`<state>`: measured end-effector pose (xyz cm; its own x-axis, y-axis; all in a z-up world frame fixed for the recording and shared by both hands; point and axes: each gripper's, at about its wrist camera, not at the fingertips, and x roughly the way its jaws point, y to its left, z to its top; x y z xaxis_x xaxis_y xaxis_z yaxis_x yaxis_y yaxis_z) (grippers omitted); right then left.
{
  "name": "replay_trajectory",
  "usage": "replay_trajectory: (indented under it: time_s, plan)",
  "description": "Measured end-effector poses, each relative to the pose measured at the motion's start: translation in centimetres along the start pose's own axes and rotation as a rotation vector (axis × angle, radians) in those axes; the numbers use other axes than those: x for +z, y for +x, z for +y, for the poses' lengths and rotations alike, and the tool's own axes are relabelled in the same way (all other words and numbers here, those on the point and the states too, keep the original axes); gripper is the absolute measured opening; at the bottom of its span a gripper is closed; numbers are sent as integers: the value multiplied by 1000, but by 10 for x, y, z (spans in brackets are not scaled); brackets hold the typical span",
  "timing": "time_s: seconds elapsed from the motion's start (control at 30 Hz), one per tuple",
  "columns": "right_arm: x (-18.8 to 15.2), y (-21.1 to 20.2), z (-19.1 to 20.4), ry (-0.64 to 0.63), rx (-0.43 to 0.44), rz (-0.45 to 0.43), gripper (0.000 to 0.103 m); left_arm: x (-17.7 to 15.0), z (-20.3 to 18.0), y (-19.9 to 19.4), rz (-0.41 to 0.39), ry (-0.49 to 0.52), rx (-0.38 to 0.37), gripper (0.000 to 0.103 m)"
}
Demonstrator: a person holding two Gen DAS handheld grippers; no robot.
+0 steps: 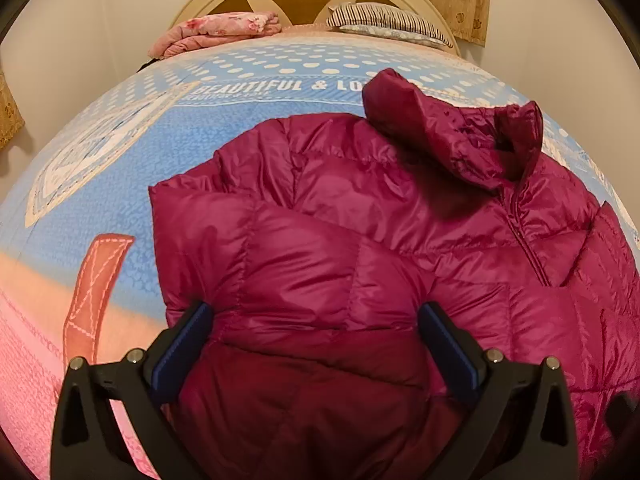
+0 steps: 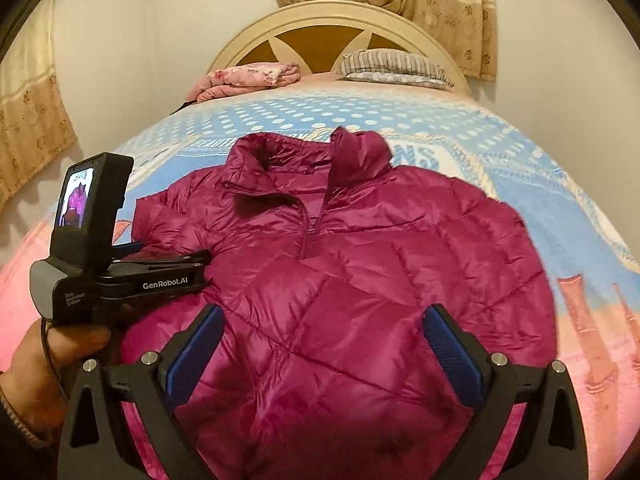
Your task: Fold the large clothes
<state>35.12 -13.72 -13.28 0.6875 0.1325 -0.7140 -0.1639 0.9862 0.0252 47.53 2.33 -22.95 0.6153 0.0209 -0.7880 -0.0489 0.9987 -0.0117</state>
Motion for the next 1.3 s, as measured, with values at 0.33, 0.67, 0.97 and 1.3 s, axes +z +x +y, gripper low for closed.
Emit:
replay_trajectory:
  time_s: [0.33, 0.67, 0.97, 1.3]
  plan:
    - [-22, 40, -13, 28, 14, 124, 100, 0, -1, 0, 0, 3, 4, 103]
    - [-25, 39, -15, 39, 40, 112, 102, 8, 6, -52, -126, 24, -43, 103]
    - [-27, 36, -17, 45, 56, 96, 102, 97, -33, -47, -165, 56, -70, 103]
    - [-27, 34, -20, 59, 77, 82, 102, 125, -66, 28, -45, 116, -31, 15]
